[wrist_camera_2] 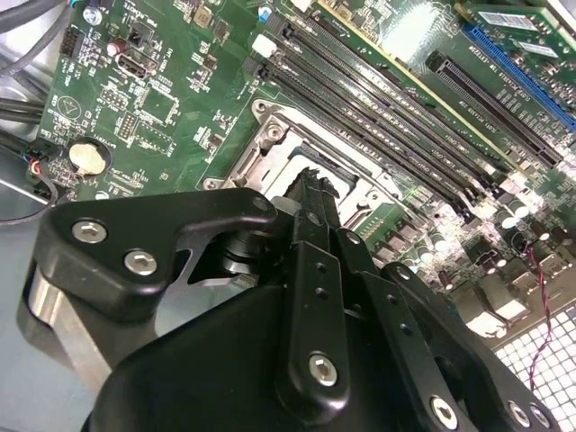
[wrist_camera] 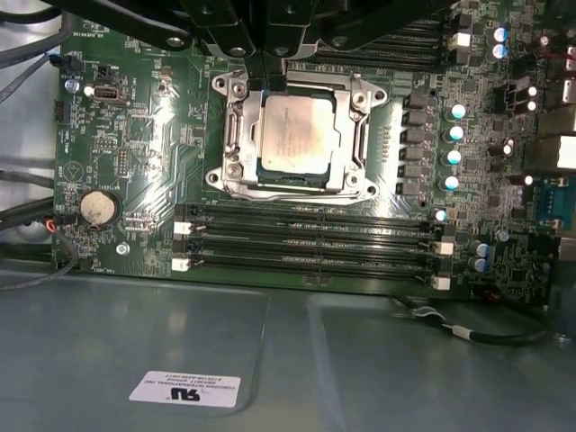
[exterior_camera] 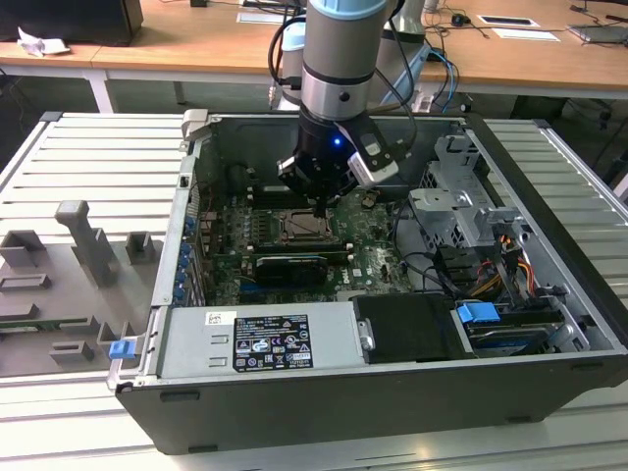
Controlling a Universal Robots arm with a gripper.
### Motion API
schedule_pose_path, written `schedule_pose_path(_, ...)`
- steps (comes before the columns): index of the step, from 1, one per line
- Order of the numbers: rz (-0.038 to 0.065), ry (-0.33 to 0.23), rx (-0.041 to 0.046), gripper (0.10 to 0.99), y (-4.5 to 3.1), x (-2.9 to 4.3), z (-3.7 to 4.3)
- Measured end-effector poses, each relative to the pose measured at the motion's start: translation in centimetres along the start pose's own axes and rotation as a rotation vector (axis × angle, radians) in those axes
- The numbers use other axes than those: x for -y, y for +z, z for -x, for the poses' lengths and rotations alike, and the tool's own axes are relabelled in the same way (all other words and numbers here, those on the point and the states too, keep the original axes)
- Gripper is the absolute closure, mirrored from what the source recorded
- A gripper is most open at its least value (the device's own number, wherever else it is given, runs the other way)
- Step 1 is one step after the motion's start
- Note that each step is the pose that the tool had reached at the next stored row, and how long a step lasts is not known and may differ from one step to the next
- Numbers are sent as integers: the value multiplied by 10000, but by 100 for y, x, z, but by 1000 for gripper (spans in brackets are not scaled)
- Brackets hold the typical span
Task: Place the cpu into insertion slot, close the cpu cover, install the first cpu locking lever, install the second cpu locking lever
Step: 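Install the second cpu locking lever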
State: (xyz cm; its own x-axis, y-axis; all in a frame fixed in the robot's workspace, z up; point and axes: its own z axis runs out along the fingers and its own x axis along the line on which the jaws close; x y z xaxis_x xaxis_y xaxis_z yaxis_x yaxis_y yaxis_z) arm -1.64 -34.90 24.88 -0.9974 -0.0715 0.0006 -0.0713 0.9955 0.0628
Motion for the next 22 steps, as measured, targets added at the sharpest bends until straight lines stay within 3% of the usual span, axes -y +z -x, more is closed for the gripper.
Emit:
schedule_pose_path(5,-1,-3,-1,980,-2,17,-3)
schedule_pose_path(13,22,-6,1,980,21,189,-41)
schedule_pose_path(16,158,-99,5,980,54,196,-69)
schedule_pose_path(22,170,-114,9,980,56,192,-132)
